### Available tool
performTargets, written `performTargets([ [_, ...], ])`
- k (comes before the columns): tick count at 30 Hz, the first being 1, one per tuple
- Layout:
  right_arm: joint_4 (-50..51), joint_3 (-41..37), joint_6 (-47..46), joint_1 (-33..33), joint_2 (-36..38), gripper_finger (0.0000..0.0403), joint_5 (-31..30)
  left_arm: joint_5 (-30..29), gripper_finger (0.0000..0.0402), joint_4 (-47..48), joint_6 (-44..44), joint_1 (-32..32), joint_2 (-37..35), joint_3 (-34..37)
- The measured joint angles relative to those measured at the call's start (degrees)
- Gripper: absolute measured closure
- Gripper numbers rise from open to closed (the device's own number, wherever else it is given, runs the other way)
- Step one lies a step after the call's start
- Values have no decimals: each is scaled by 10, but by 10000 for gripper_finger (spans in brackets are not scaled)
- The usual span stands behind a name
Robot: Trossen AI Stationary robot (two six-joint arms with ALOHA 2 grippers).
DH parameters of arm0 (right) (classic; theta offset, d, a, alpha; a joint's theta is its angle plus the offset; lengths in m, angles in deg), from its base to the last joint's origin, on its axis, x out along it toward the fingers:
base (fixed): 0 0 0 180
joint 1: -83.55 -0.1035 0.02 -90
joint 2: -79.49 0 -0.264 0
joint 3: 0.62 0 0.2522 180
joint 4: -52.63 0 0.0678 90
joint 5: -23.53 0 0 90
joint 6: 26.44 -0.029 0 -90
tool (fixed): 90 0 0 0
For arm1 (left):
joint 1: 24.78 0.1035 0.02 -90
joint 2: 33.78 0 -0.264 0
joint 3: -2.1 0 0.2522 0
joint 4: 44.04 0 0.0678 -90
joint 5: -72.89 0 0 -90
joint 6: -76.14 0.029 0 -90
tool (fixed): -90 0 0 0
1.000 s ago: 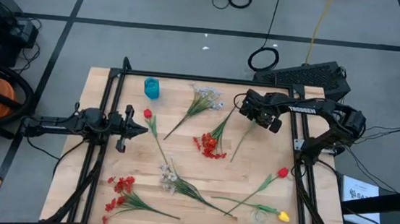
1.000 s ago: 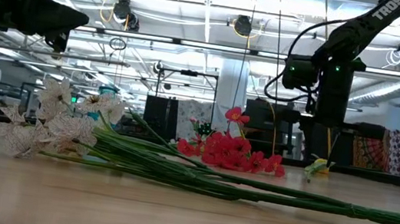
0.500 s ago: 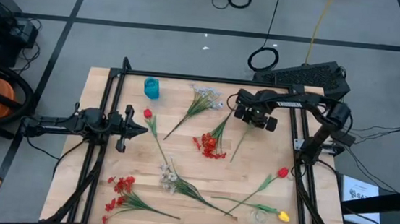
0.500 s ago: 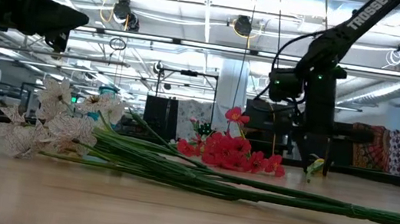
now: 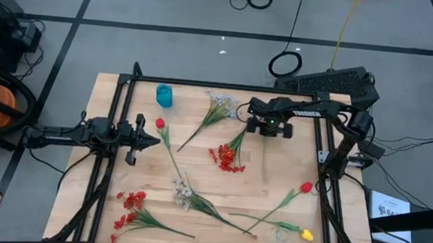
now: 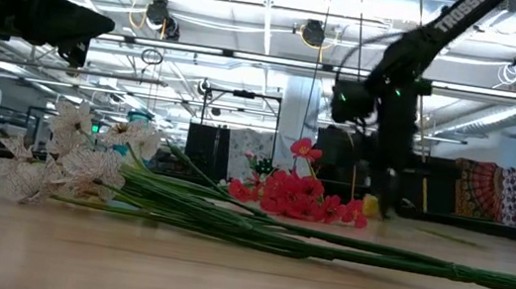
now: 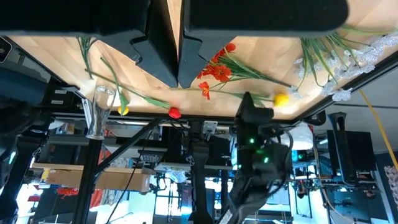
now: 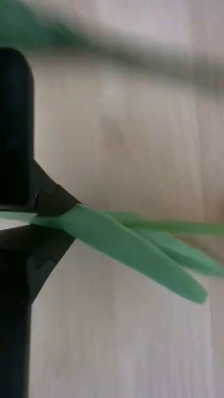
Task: Sort flowers into vase by color
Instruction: Put the top yellow tulip into the blue vase
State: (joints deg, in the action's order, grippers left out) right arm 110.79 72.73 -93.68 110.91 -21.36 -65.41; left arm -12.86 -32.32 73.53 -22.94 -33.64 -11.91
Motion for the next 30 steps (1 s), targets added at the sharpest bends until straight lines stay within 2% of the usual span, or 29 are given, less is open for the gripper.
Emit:
performTargets([
  [3, 3, 36, 11, -8, 22, 393, -4, 0, 381, 0, 0, 0, 0, 0],
  [8, 3, 126, 42, -30, 64, 398, -76, 0, 381, 0, 0, 0, 0, 0],
  [11, -37, 182, 74, -54, 90, 395, -143, 0, 381, 0, 0, 0, 0, 0],
  [14, -123, 224, 133, -79, 106, 396, -190, 0, 381, 0, 0, 0, 0, 0],
  [21, -382, 253, 344, -107, 90, 400, -160, 0, 381, 0, 0, 0, 0, 0],
  [24, -494, 253, 378, -110, 63, 400, -158, 0, 381, 0, 0, 0, 0, 0],
  [30, -747, 253, 389, -99, -43, 400, -73, 0, 381, 1, 0, 0, 0, 0],
])
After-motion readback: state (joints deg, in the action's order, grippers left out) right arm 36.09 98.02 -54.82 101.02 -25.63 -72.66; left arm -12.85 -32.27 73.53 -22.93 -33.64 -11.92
